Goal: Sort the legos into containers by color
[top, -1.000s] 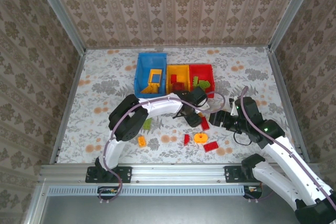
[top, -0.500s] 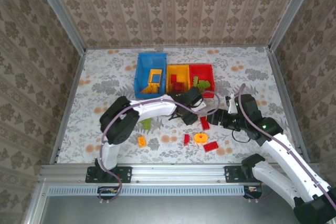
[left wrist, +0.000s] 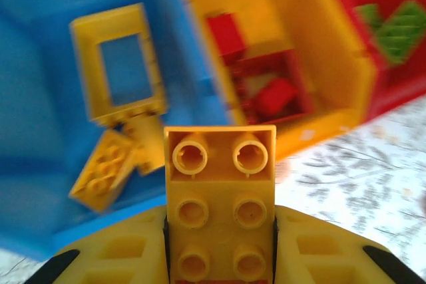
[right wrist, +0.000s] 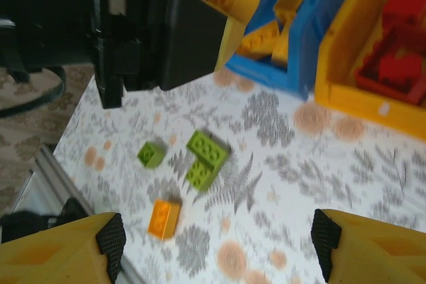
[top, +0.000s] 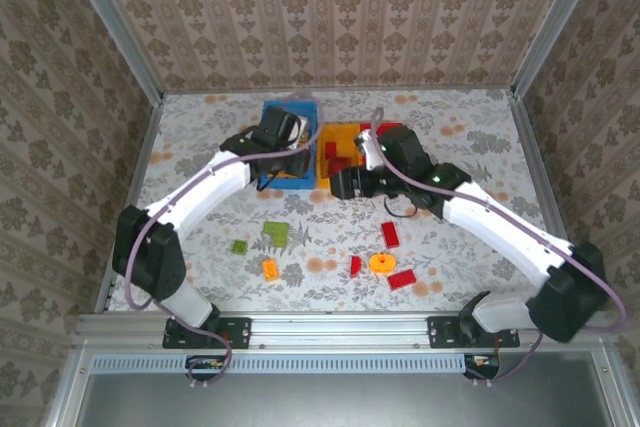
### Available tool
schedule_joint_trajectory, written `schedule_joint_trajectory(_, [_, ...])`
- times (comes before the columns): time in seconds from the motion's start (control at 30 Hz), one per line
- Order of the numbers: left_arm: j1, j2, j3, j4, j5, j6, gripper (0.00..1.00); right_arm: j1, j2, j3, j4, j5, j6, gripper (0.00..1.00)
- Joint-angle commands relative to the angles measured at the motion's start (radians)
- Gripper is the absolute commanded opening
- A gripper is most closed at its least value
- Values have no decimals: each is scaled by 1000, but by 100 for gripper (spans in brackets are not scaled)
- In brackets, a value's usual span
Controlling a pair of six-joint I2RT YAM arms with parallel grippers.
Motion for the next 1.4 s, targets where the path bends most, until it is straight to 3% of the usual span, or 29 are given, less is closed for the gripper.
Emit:
schedule_joint_trajectory(0.0, [51,111,113,-83,-20,-56,29,10,97,108,35,80,-5,77])
schedule_joint_trajectory(0.27, [113,423,433,-294,-137,-127,32,27,277,301,-67,116,-4,76])
schedule_joint_trajectory(0.4, [113,492,504,-335,-147,-127,47,37,277,295,-55,121,9,77])
schedule_joint_trajectory(0.57, [107,469,494,-334,-140,-129,61,40,252,254,-56,109,-5,77])
schedule_joint_trajectory(0.93, [66,135,271,-336,-168,-283,73,54,118,37,46,87,-118,78])
schedule_joint_trajectory(1.37, [63,-529,-148,-432,-155,-563,74,225,211,53,26,159,-315,80])
